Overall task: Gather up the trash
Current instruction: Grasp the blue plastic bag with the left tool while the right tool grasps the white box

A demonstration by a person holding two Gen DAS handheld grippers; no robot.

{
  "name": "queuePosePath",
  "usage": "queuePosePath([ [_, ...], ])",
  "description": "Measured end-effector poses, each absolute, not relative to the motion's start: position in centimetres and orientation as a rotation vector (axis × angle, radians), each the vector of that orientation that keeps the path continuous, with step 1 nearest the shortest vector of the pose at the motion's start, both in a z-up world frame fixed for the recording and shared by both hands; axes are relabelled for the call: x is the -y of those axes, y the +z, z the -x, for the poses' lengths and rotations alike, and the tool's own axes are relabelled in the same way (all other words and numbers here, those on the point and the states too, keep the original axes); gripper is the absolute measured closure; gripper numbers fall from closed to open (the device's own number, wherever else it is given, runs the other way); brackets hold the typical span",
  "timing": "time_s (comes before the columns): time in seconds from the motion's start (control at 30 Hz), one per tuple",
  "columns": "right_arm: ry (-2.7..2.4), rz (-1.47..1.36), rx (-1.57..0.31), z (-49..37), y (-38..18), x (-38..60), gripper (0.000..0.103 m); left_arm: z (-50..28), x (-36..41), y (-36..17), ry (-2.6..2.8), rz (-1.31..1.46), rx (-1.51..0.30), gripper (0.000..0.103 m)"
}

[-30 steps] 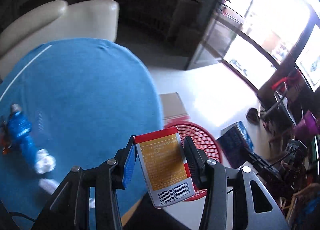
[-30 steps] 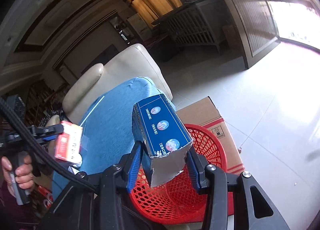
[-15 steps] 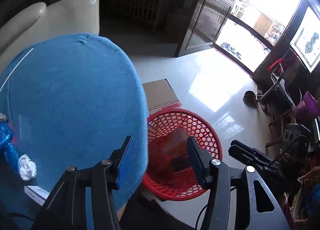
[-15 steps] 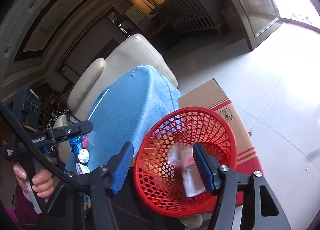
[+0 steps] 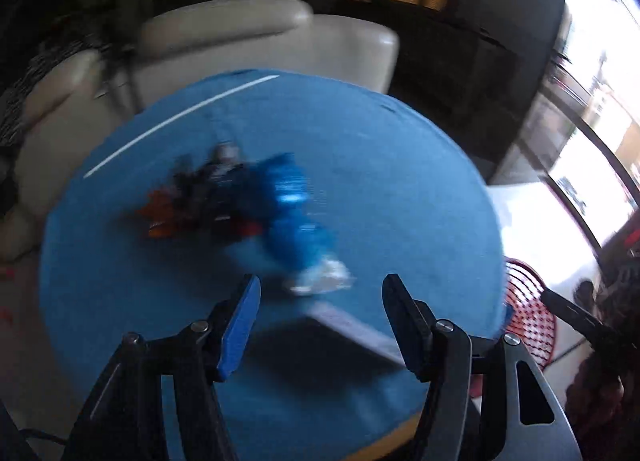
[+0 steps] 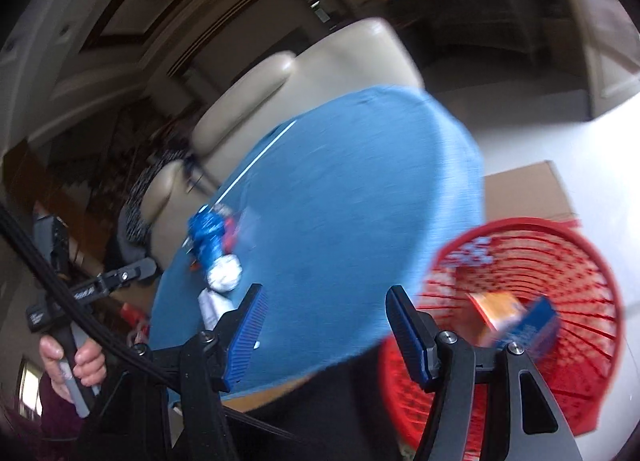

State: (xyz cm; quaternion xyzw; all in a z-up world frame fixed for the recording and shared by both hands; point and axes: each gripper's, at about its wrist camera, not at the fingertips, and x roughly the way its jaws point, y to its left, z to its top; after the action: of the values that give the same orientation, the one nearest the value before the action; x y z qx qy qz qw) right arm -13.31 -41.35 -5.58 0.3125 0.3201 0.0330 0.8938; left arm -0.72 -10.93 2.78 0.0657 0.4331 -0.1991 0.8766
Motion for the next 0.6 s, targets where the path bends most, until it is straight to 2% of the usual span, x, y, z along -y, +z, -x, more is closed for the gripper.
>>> queuePosePath([
  [0.1, 0.141, -0.598, -0.699, 10.9, -5.3, 38.4, 0.038, -1.7, 7.2, 2.4, -0.323, -0.065, -0.92, 0.039],
  [0.23, 0.246, -0.519, -0.746, 7.8, -4.8, 33.9, 0.038, -3.3, 6.0, 1.9, -0.314, 0.001, -0.933, 0.039],
  [0.6, 0.38, -0.374, -0.915, 1.7, -8.0, 25.8, 0.038, -10.5, 10.1, 0.3, -0.425, 0.043, -1.031, 0.038],
])
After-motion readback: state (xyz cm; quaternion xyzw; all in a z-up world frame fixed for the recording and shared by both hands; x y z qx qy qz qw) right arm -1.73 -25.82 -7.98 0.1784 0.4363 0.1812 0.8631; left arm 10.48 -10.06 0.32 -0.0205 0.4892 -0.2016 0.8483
